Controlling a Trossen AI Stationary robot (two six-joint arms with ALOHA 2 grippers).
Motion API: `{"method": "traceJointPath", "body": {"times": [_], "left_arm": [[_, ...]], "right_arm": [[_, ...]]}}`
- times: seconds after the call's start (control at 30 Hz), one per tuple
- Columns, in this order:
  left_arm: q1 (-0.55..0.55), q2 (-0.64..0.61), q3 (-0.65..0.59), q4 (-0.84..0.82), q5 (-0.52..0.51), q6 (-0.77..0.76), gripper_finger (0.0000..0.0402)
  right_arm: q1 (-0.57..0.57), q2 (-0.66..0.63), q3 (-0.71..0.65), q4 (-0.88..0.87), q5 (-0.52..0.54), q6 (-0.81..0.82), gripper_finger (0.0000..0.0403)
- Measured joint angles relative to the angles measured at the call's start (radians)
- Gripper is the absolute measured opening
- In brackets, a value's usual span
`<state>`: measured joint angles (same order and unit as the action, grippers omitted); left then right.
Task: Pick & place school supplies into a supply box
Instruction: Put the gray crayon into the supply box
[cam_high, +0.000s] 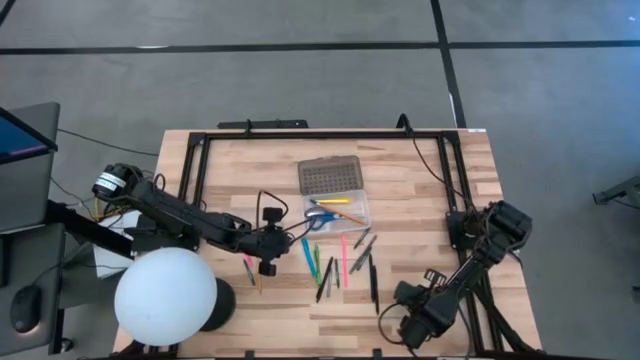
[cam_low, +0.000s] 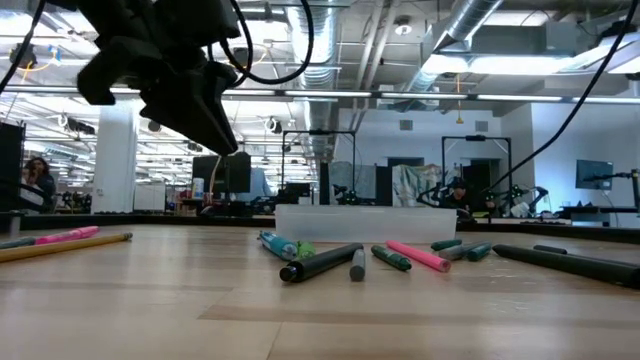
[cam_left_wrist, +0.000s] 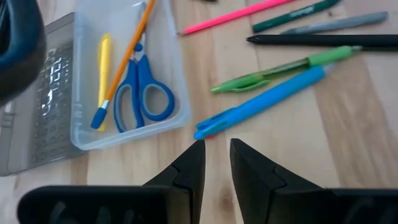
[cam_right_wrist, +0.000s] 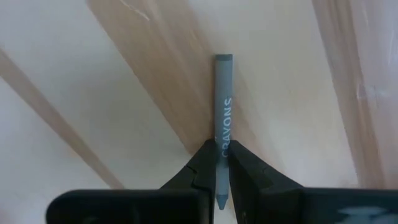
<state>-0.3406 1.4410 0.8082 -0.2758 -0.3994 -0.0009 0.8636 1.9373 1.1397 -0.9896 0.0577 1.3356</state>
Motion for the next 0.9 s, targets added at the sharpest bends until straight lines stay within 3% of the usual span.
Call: {"method": "traceJointPath", "body": {"times": [0.27, 0.67, 0.9], "left_arm": [[-0.044, 0.000, -0.014, -0.010, -0.029, -0.029, 0.0071], [-0.095, 0.000, -0.188, 0.229, -0.087, -0.044, 0.0071], [-0.097, 0.000, -0.208, 0.249, -0.094, -0.021, 0.0071]], "right_arm": [[-0.031, -0.001, 0.000, 0.032, 0.039, -0.114, 0.0017], [-0.107, -0.003, 0.000, 0.091, 0.079, -0.219, 0.0015], [-0.148, -0.003, 0.000, 0.124, 0.079, -0.270, 0.0013]]}}
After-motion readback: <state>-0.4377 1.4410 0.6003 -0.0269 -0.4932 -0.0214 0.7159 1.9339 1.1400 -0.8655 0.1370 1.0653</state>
